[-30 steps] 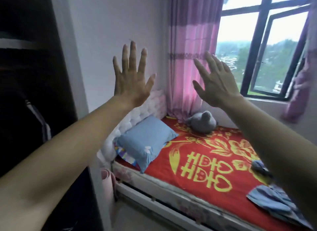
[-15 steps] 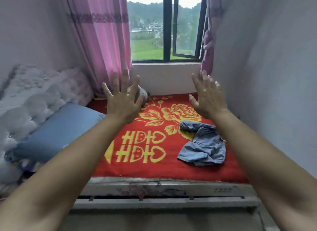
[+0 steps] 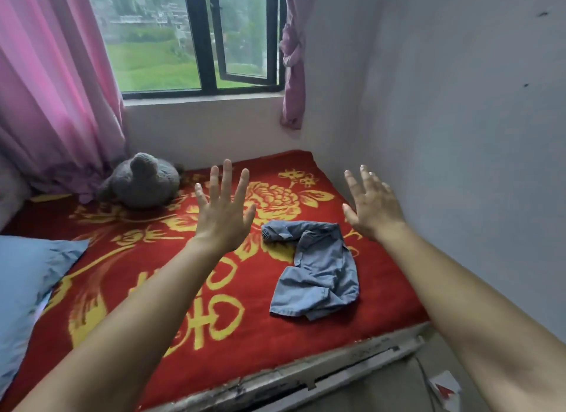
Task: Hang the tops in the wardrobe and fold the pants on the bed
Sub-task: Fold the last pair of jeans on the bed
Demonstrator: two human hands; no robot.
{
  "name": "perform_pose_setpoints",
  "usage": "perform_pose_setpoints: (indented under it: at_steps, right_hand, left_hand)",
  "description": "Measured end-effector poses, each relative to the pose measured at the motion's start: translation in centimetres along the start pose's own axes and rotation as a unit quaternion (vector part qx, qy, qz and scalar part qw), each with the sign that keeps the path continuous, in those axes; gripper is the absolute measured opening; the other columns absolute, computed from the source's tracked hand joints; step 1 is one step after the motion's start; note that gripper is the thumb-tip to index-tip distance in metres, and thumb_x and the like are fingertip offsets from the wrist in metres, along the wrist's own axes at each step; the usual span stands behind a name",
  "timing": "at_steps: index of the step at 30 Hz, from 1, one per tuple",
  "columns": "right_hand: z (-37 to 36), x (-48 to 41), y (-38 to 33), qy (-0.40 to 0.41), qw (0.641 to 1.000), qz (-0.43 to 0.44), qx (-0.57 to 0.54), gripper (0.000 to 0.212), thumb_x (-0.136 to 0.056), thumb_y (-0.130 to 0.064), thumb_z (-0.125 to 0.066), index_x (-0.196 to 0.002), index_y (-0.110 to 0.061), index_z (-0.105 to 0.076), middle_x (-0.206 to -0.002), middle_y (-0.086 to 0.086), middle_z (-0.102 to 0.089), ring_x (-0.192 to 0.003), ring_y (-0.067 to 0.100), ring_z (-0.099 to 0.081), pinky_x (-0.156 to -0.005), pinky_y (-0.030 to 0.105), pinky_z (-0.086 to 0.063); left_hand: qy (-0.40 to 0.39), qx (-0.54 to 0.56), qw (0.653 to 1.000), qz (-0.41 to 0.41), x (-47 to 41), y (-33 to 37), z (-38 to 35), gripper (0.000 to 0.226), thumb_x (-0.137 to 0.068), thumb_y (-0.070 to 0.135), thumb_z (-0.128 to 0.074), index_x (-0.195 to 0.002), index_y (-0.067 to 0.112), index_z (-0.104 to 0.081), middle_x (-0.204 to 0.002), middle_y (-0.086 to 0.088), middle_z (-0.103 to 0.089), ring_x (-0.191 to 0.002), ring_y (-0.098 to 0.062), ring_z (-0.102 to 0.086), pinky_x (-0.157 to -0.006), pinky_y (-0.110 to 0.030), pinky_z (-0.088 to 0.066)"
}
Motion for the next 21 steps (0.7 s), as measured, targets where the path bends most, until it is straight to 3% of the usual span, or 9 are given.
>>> perform_pose_setpoints:
  at_steps: [9, 15, 21]
  right_hand:
    - [-16.3, -4.2, 9.5, -0.118, 0.991, -0.062, -0.011, 0.078, -0.097, -0.05, -0.043, -0.159, -0.021, -0.005, -0.164, 0.019, -0.004, -0.15, 0.034, -0.017, -0.119, 0.047, -0.024]
    - [-28.5, -9.3, 14.5, -0.205, 0.977, -0.042, -0.034, 0.078, -0.098, -0.048, -0.044, -0.158, -0.017, -0.006, -0.163, 0.021, -0.007, -0.149, 0.035, -0.019, -0.117, 0.047, -0.026]
    - [-38.8, -13.4, 15.2, -0.286, 0.957, 0.009, -0.043, 0.077, -0.098, -0.045, -0.044, -0.158, -0.015, -0.005, -0.163, 0.021, -0.006, -0.149, 0.035, -0.017, -0.115, 0.047, -0.028]
  left_hand:
    - [-0.137, 0.033, 0.989, -0.041, -8.6, 7.4, -17.2, 0.072, -0.099, 0.056, -0.021, -0.154, 0.026, 0.013, -0.16, -0.009, 0.025, -0.148, -0.033, 0.017, -0.116, -0.062, -0.005]
    - [-0.238, 0.039, 0.97, 0.014, -11.3, 11.4, -29.4, 0.073, -0.099, 0.056, -0.027, -0.156, 0.027, 0.007, -0.162, -0.009, 0.019, -0.15, -0.032, 0.009, -0.117, -0.058, -0.011]
    - [-0.324, 0.02, 0.944, 0.05, -11.1, 12.7, -37.9, 0.076, -0.098, 0.054, -0.033, -0.156, 0.024, 0.006, -0.162, -0.011, 0.018, -0.15, -0.031, 0.008, -0.116, -0.058, -0.016]
Point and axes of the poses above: each hand's wrist, its own x-axis away from the middle knuckle, its own z-axis out of the back of the hand, y = z × x, the point moved 9 cm from there along -x, towards the middle knuckle
